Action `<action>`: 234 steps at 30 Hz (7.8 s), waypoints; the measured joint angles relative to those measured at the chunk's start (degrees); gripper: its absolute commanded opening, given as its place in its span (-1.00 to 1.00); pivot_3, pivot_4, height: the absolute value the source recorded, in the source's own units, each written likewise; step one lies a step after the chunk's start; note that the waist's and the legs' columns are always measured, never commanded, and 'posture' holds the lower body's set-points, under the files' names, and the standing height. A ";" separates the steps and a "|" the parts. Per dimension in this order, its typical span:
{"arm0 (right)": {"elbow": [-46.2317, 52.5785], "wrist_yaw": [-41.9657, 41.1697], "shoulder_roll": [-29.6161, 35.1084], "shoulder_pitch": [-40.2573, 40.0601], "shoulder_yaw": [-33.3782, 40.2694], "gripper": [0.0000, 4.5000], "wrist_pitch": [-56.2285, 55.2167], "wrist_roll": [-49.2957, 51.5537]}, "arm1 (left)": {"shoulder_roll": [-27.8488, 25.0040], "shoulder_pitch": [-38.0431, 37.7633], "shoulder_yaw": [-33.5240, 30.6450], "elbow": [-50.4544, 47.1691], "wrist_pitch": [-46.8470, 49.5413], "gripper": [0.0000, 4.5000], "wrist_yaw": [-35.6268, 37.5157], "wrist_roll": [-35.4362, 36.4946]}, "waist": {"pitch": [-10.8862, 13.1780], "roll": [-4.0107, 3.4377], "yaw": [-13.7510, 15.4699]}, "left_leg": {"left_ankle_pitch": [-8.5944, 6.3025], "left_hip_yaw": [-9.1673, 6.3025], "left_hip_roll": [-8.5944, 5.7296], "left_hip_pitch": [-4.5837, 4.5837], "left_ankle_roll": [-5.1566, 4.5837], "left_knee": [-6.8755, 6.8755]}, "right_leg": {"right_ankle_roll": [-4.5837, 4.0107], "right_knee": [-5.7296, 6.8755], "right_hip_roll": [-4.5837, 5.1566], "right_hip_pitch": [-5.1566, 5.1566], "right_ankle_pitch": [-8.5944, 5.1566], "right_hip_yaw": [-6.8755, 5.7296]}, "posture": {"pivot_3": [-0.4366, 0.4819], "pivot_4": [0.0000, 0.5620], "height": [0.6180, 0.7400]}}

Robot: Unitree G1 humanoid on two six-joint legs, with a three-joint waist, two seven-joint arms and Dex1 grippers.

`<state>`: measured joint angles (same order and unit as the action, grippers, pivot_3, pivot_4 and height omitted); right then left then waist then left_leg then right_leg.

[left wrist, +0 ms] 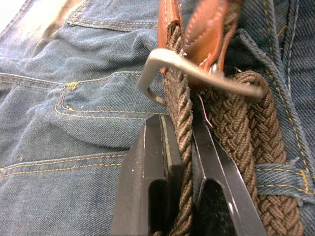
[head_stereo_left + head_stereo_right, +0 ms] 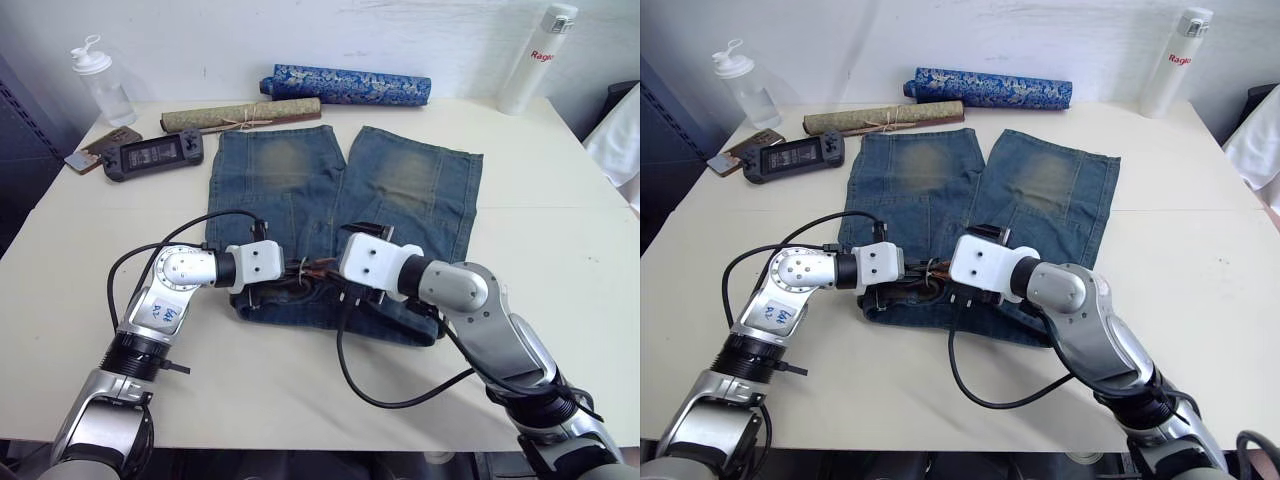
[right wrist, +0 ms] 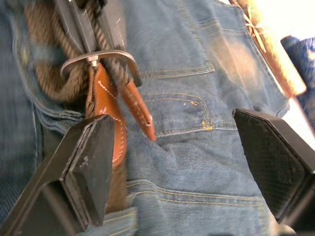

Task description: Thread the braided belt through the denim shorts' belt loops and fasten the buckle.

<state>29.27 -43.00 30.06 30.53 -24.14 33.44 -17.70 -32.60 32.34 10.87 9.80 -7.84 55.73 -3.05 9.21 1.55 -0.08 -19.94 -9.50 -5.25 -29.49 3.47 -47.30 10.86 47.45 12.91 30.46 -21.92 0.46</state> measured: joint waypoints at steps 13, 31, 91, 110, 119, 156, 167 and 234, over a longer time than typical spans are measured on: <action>-4.94 1.01 -0.70 0.42 -1.23 0.43 -7.14 -2.36 | -1.10 1.19 1.99 0.52 -7.35 -1.00 -0.86 -4.51 | 0.00 0.00 0.01 | 0.00 -0.01 0.00 -0.01 0.00 0.00 | 0.00 0.01 -0.02 0.00 0.00 0.00 | -0.05 -0.47 -0.68; -4.61 -0.06 -2.88 -0.94 -2.75 -1.00 -6.45 -2.91 | 0.19 2.34 1.12 2.79 -10.36 -0.12 -4.20 -4.95 | 0.00 0.00 -0.03 | 0.00 -0.04 0.01 -0.01 0.00 0.00 | 0.00 0.03 -0.04 0.01 0.00 0.00 | -0.05 -0.47 -0.68; 7.87 4.47 14.30 -35.68 23.08 -1.00 -16.38 -3.19 | -10.51 -10.22 -5.14 -2.58 16.19 -0.97 5.29 17.17 | -0.74 -0.46 0.22 | -0.20 0.44 0.21 0.28 -0.30 0.09 | -0.15 0.00 0.11 -0.13 -0.14 0.01 | -0.05 -0.47 -0.68; 5.51 5.60 16.02 -45.41 31.72 -1.00 -33.29 -0.31 | -10.18 -10.27 -5.12 4.41 6.95 -0.97 4.01 17.01 | -1.14 -0.88 1.27 | -0.37 0.65 0.10 0.44 -0.60 0.06 | -0.20 -0.15 0.39 -0.66 -0.35 -0.08 | -0.05 -0.47 -0.68; 6.37 7.47 9.89 -45.13 23.00 -1.00 -32.94 -5.03 | -8.84 -9.72 -9.50 6.16 13.43 -0.97 4.73 21.06 | -0.99 -0.57 1.10 | -0.51 0.49 0.19 0.89 -0.69 0.05 | -0.23 -0.04 0.24 -0.85 -0.48 -0.13 | -0.05 -0.47 -0.68; 13.79 6.76 4.98 -38.38 14.98 0.86 -11.94 6.87 | -15.61 -10.15 -9.80 -16.48 20.12 0.73 -2.53 11.35 | 0.05 -0.07 1.52 | -0.61 0.27 0.13 0.25 -0.35 0.01 | 0.02 -0.58 0.11 -0.54 -0.34 -0.13 | -0.05 -0.47 -0.68; 13.08 11.68 5.21 -40.09 13.33 0.86 -14.98 0.69 | -15.39 -10.90 -7.12 -13.78 12.85 0.73 -6.00 3.34 | 0.02 -0.03 1.48 | -0.61 0.25 0.14 0.31 -0.36 0.00 | 0.14 -0.51 0.09 -0.58 -0.28 -0.13 | -0.05 -0.47 -0.68; 6.22 17.39 0.78 -43.56 10.86 -0.99 -27.09 -11.54 | -11.15 -31.48 -20.63 -31.58 3.67 0.73 -20.08 4.12 | -0.22 0.18 1.54 | -0.63 0.23 0.11 0.24 -0.38 -0.18 | -0.04 0.13 0.12 -0.36 -0.58 -0.12 | -0.05 -0.47 -0.68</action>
<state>35.49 -25.61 30.85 -13.03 -13.28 6.35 -29.24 -43.75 0.86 -9.76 -21.77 -4.18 35.65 1.07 8.99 1.73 1.46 -20.57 -9.27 -5.14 -29.24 3.10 -47.48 10.82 47.58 13.03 30.11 -22.50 0.35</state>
